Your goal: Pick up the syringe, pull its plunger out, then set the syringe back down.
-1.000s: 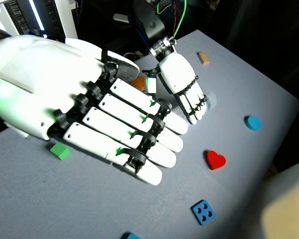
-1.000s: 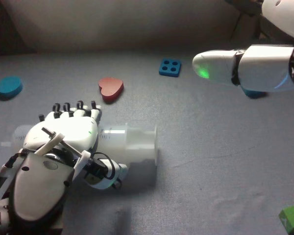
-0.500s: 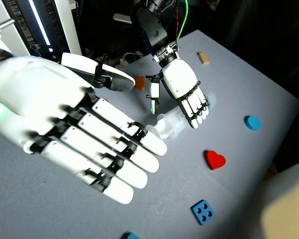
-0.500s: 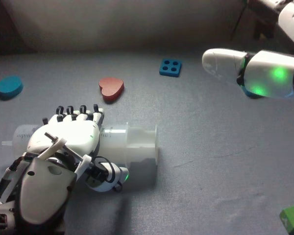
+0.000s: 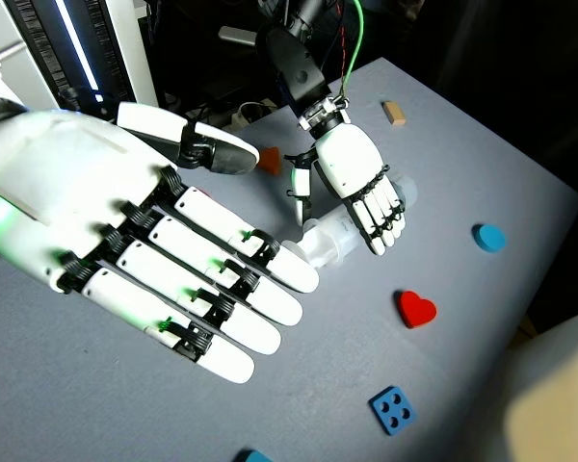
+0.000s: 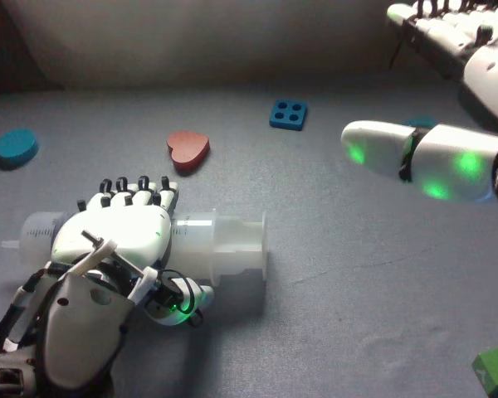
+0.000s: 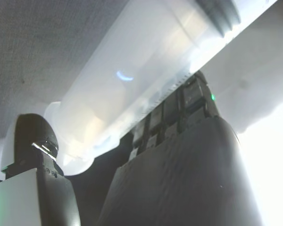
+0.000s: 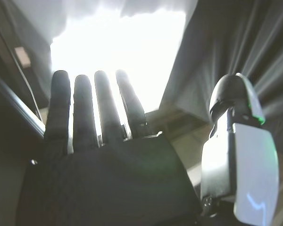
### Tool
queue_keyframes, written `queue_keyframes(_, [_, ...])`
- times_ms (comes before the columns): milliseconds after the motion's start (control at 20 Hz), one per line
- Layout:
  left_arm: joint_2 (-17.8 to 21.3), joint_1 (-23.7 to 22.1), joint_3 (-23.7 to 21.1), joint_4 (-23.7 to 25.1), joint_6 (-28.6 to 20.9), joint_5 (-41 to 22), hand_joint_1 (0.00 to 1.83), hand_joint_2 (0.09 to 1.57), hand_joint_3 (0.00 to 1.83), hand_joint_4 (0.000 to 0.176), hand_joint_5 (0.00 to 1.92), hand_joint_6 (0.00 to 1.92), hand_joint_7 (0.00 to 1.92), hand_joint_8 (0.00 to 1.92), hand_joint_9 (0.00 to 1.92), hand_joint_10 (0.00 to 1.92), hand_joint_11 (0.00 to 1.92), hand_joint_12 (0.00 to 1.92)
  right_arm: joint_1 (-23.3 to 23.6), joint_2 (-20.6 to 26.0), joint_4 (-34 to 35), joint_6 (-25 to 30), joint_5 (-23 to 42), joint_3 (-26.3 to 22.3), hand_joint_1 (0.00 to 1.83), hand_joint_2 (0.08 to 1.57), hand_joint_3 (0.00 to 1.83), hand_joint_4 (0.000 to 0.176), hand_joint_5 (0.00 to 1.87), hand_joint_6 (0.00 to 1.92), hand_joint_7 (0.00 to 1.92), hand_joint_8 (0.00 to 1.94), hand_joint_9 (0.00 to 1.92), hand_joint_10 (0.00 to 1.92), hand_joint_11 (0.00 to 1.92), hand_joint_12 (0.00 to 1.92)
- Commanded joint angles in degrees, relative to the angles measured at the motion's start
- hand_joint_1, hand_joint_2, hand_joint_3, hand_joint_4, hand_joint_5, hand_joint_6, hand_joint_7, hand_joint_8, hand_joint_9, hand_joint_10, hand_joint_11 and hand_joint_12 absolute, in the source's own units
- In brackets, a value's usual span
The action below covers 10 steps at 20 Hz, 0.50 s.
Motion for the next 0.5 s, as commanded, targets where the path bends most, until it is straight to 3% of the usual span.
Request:
queue_keyframes(0, [-0.4, 0.2, 0.2, 2.8, -0.4, -2.3, 0.70, 1.03, 0.00, 0.000, 0.05, 0.00, 0.09, 0.00, 0.07, 0.00, 0.00, 0.29, 0.2, -0.2, -4.5, 0.9, 4.3, -0.1, 0.00, 1.05, 0.00, 0.000, 0.06, 0.00, 0.05, 0.00, 0.03, 0.00, 0.00, 0.32])
queue_keyframes(350, [-0.4, 0.8, 0.1, 2.9, -1.4, -2.2, 0.75, 1.02, 0.00, 0.000, 0.05, 0.00, 0.10, 0.00, 0.08, 0.01, 0.00, 0.29, -2.3, -0.8, -6.3, 5.3, 3.9, -0.1, 0.00, 1.05, 0.00, 0.000, 0.07, 0.01, 0.05, 0.00, 0.02, 0.00, 0.00, 0.28])
queue_keyframes(450, [-0.4, 0.8, 0.1, 3.2, -1.5, -2.2, 0.73, 1.02, 0.00, 0.000, 0.06, 0.00, 0.10, 0.00, 0.10, 0.01, 0.00, 0.36, -3.0, -1.1, -6.8, 6.0, 3.9, -0.1, 0.01, 1.05, 0.00, 0.000, 0.06, 0.00, 0.04, 0.00, 0.02, 0.00, 0.00, 0.32])
